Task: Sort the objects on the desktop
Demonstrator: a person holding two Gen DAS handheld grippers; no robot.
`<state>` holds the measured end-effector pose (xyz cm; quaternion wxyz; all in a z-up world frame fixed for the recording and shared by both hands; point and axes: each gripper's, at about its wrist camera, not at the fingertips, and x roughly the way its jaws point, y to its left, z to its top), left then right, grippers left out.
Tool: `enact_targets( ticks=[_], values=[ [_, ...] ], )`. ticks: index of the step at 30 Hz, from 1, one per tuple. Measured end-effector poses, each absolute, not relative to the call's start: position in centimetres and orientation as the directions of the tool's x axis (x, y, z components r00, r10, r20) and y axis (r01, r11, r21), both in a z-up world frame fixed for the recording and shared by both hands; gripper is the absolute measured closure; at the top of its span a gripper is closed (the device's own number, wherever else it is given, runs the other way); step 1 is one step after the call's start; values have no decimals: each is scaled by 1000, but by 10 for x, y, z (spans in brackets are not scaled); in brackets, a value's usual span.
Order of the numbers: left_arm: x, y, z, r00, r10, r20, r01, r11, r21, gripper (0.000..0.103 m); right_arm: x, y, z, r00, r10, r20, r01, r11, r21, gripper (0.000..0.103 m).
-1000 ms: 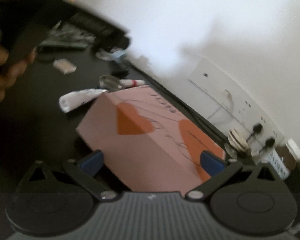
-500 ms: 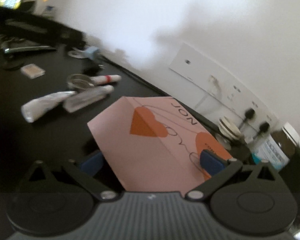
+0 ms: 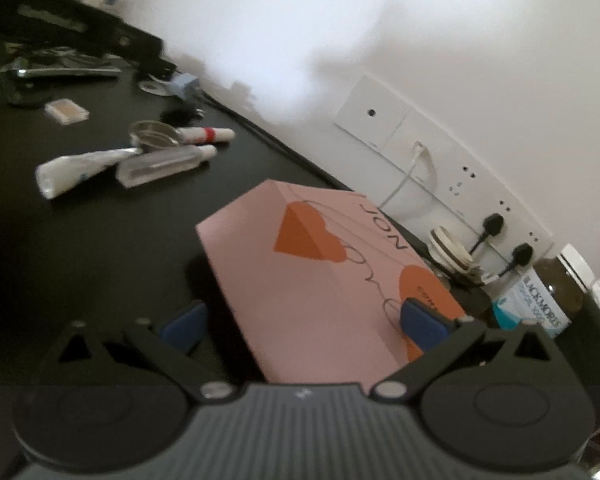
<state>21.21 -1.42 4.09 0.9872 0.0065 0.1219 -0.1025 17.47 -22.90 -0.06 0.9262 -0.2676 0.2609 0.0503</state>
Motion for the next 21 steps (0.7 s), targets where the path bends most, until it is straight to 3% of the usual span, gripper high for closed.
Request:
enact_targets(
  ticks=[6, 10, 16, 19, 21],
  values=[
    [212, -16, 38, 947, -206, -248, 212, 977, -2, 0, 160, -232, 2, 856, 9, -516, -288, 839, -462, 1],
    [212, -17, 38, 950, -198, -243, 204, 979, -4, 0, 167, -249, 21, 846, 70, -529, -263, 917, -300, 1],
    [214, -17, 37, 943, -214, -254, 216, 976, -21, 0, 199, -303, 68, 868, 4, -497, 39, 996, 76, 1],
    [211, -21, 38, 940, -232, -250, 237, 971, -10, 0, 220, -344, 70, 822, -44, -567, 239, 931, 274, 1],
    [207, -25, 37, 942, -234, -239, 245, 969, 17, 0, 236, -366, 62, 771, -30, -636, 310, 891, 333, 1]
  ],
)
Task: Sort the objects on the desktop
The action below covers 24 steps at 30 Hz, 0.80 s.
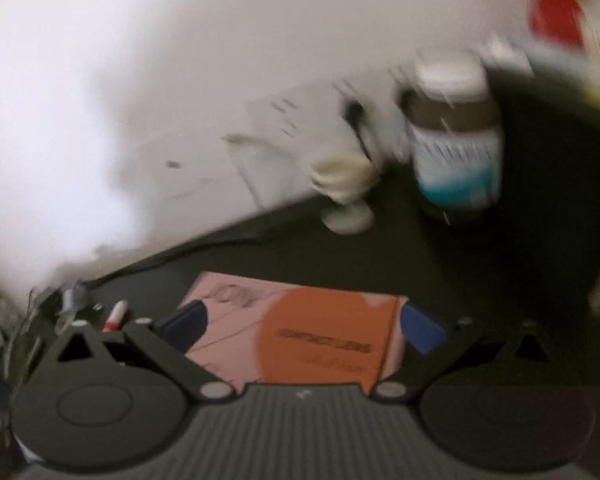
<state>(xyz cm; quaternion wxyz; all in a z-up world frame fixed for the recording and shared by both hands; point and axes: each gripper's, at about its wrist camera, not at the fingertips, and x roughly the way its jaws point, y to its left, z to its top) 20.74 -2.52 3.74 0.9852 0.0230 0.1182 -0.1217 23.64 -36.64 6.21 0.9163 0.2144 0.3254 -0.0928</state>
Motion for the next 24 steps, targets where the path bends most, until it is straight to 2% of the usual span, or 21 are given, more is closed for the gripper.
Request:
enact_targets(
  ticks=[5, 8, 15, 20, 24],
  values=[
    [203, -32, 36, 938, -261, -230, 278, 959, 46, 0, 267, -371, 40, 678, -27, -734, 366, 879, 305, 1],
    [205, -34, 34, 922, -290, -256, 308, 951, 33, 0, 273, -360, 37, 697, -14, -717, 309, 908, 283, 1],
    [201, -44, 30, 866, -408, -289, 433, 901, 25, 0, 278, -332, 32, 734, 156, -661, 44, 960, 276, 1],
    [191, -51, 28, 875, -409, -261, 443, 892, 88, 0, 267, -317, 33, 751, 231, -619, -96, 965, 244, 1],
    [195, -54, 24, 840, -442, -315, 484, 873, 66, 0, 234, -316, 41, 779, 289, -556, -212, 957, 201, 1]
  ],
)
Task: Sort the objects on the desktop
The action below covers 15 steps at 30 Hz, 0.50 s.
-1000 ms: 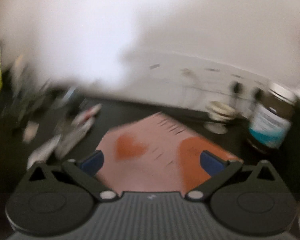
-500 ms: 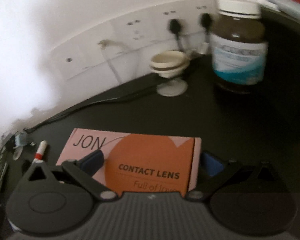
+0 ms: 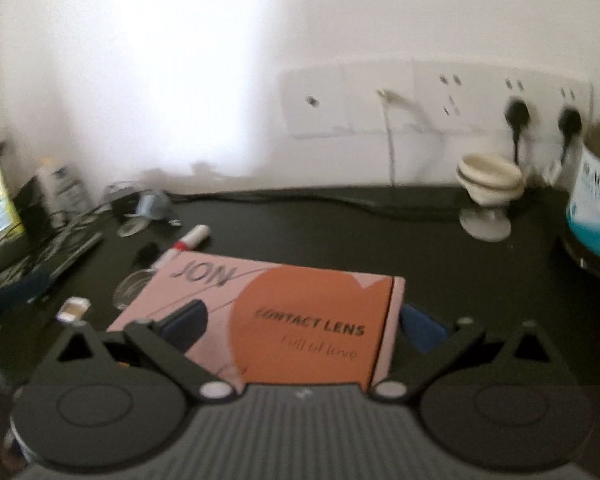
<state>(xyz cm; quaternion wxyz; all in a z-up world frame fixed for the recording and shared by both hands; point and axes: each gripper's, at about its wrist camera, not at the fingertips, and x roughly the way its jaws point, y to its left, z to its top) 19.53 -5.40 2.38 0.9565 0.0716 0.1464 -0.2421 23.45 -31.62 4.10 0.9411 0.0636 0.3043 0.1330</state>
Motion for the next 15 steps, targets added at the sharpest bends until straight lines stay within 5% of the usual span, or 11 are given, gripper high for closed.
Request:
enact_targets(
  ticks=[8, 15],
  values=[
    [192, -63, 21, 859, -408, -310, 467, 872, 146, 0, 187, -324, 37, 746, 365, -557, -372, 922, 106, 1],
    [202, -52, 21, 856, -393, -337, 442, 893, 81, 0, 199, -315, 17, 737, 335, -587, -379, 924, 51, 1]
  ],
)
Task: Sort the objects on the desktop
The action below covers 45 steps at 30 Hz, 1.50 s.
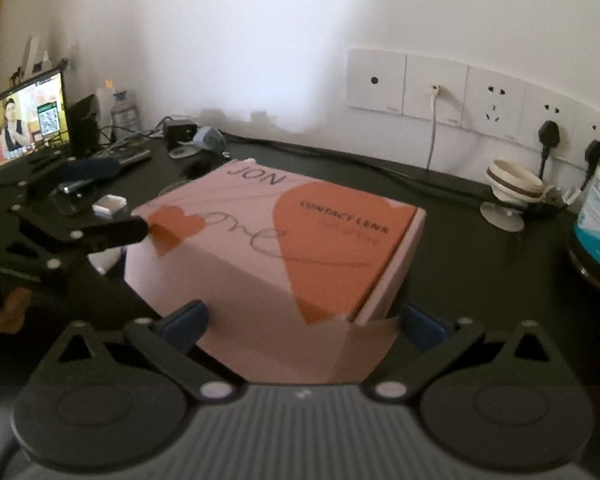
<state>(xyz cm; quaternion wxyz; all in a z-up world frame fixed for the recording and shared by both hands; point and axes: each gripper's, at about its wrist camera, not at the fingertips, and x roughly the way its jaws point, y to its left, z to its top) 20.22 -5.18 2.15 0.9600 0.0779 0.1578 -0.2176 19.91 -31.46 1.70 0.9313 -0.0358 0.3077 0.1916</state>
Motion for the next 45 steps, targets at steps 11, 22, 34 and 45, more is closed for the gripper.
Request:
enact_targets(
  ticks=[11, 22, 34, 45],
  values=[
    [205, -54, 21, 852, -395, -345, 448, 890, 89, 0, 245, -311, 15, 754, 334, -566, -380, 924, 39, 1],
    [204, -55, 21, 852, -393, -346, 444, 892, 82, 0, 276, -307, 15, 798, 249, -549, -339, 938, -67, 1],
    [202, -52, 20, 855, -391, -340, 436, 897, 66, 0, 249, -314, 15, 816, 246, -524, -287, 958, 2, 1],
    [189, -38, 22, 890, -326, -319, 343, 939, -5, 0, 161, -310, 30, 838, 221, -499, -187, 975, 118, 1]
  ],
)
